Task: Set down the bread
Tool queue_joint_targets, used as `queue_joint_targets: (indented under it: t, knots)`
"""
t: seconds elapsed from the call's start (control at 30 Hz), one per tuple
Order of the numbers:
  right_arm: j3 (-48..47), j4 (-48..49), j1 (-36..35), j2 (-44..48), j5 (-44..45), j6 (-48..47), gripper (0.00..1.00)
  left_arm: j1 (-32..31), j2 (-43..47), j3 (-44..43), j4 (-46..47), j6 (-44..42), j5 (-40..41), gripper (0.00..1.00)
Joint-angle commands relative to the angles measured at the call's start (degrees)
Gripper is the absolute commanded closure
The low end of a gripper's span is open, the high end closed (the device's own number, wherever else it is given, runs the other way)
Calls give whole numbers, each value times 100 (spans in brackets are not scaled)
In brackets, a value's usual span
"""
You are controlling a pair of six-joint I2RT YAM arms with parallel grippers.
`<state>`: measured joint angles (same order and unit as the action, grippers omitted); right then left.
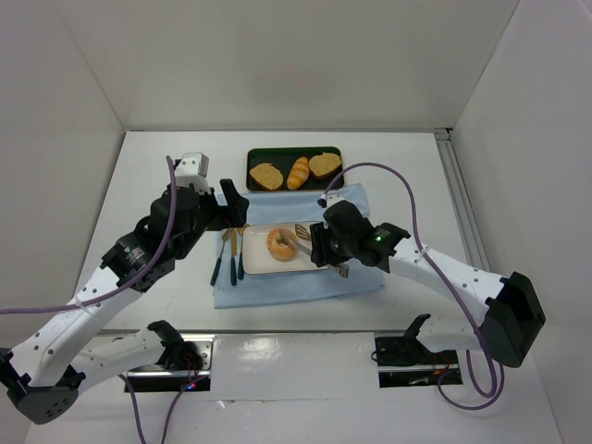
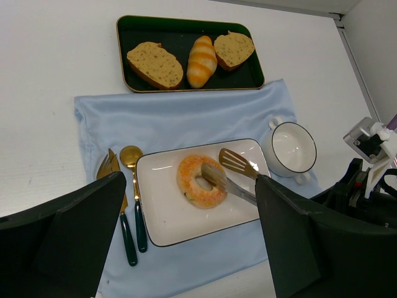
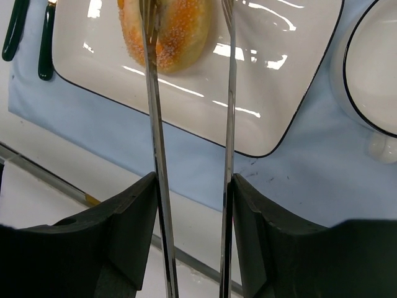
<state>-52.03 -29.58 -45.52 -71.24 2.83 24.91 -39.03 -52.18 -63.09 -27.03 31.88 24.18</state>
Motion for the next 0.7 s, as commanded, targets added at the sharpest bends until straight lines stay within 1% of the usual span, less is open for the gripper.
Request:
queue_joint_targets:
  t: [0.0,0.03,0.33,0.53,0.67]
  knots:
    - [-185,217,-54,-4,86,41,43,27,59,-10,92,55,7,1]
    - [-185,216,-54,-4,86,41,42,27,59,-10,92,55,7,1]
    - [-483,50,-54,-4,86,41,41,27,59,-10,92,55,-45,1]
    - [-1010,-171,-54,-4,244,-12,41,27,59,-10,92,55,-45,1]
    - [-1519,-574,-54,-4,612,-12,41,27,59,42,92,55,-45,1]
